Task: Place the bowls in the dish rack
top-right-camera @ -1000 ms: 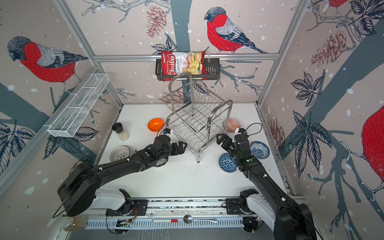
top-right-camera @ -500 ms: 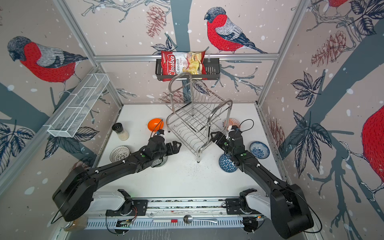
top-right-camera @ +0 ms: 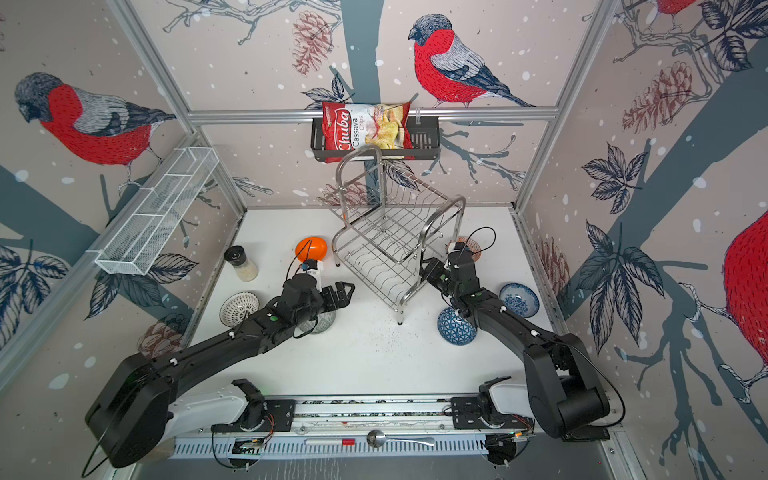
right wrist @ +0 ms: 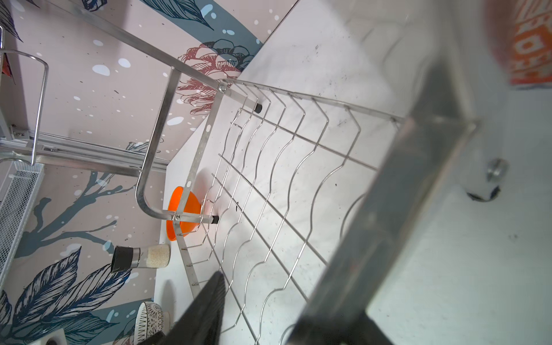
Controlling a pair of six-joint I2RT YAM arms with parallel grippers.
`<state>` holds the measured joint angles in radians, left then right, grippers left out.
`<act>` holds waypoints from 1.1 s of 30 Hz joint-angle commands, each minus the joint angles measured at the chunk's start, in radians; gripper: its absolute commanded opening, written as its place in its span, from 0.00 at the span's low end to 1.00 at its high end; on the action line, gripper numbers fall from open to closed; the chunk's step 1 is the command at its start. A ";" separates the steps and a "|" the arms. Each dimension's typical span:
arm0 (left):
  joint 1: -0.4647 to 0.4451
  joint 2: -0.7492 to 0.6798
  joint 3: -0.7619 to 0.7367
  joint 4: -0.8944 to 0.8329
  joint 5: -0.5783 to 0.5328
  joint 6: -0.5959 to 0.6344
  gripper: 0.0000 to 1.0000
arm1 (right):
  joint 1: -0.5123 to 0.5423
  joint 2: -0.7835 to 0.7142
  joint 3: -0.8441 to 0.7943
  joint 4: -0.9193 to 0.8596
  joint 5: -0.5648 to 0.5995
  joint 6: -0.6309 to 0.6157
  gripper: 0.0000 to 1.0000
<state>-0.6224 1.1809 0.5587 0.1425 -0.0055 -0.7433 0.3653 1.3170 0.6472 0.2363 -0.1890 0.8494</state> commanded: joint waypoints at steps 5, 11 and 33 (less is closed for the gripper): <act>0.024 -0.040 -0.008 -0.040 -0.024 0.014 0.97 | -0.046 0.038 0.054 -0.031 -0.014 -0.122 0.40; 0.034 -0.086 -0.015 -0.065 -0.032 0.015 0.97 | -0.071 0.102 0.149 -0.115 -0.059 -0.243 0.26; 0.082 -0.177 -0.033 -0.123 -0.028 0.022 0.97 | -0.180 0.330 0.390 -0.108 -0.364 -0.349 0.11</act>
<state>-0.5472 1.0096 0.5209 0.0330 -0.0345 -0.7330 0.1982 1.6135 0.9947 0.0429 -0.4797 0.6056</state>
